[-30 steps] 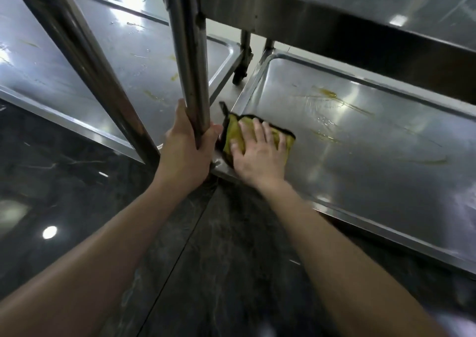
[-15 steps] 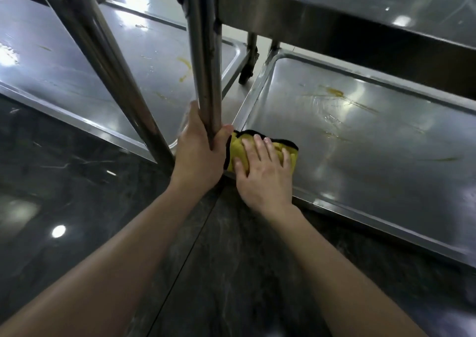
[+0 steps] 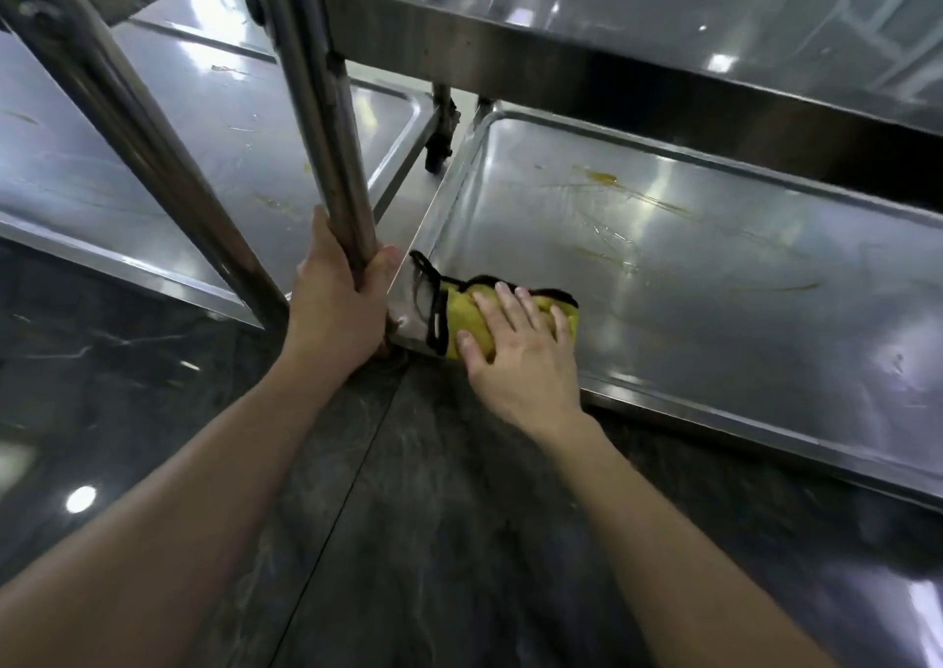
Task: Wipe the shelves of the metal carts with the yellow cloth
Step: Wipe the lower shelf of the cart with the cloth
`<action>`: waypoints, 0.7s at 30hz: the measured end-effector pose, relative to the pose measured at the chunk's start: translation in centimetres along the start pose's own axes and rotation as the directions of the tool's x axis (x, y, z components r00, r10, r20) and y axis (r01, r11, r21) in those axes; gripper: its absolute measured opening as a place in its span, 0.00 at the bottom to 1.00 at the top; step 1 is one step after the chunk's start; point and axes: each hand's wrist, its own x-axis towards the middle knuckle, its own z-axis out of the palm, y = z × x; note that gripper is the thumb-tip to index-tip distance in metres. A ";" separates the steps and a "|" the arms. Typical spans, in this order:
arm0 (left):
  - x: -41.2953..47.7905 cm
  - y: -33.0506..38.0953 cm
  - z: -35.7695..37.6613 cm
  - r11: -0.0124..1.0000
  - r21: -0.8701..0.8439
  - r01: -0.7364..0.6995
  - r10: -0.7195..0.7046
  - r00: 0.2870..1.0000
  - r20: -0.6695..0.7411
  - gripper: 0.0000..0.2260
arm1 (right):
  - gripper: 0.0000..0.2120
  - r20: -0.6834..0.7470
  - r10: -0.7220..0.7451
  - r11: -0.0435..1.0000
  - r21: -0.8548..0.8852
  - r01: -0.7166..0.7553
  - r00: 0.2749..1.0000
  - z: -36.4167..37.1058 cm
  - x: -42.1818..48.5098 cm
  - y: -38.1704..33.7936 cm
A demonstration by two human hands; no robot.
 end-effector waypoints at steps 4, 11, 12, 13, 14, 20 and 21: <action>-0.9 0.8 0.1 0.999 0.011 0.050 -0.050 0.998 -0.032 0.14 | 0.34 0.003 0.110 0.993 -0.048 -0.109 0.994 -2.5 8.7 5.1; -9.0 -2.4 7.1 0.703 0.524 -0.481 0.455 0.870 0.188 0.20 | 0.35 -0.039 0.125 0.992 -0.031 -0.126 0.991 -2.8 8.5 6.3; -8.6 -3.6 8.3 0.652 0.527 -0.546 0.479 0.835 0.272 0.21 | 0.34 -0.060 0.118 0.993 -0.022 -0.120 0.991 -2.2 5.3 6.2; -7.9 -4.7 9.2 0.628 0.534 -0.566 0.479 0.822 0.308 0.23 | 0.34 -0.076 0.111 0.993 -0.024 -0.113 0.991 -1.8 2.4 6.2; -7.3 -5.6 10.0 0.615 0.554 -0.561 0.465 0.826 0.319 0.25 | 0.33 -0.074 0.099 0.995 -0.028 -0.101 0.992 -1.3 0.0 6.4; -6.5 -7.0 11.8 0.615 0.623 -0.484 0.410 0.871 0.272 0.27 | 0.36 -0.073 0.200 0.978 -0.042 -0.204 0.977 -3.5 10.1 10.6; -6.5 -7.0 11.8 0.611 0.634 -0.474 0.408 0.875 0.261 0.27 | 0.37 -0.056 0.230 0.972 -0.041 -0.232 0.972 -4.1 12.8 11.0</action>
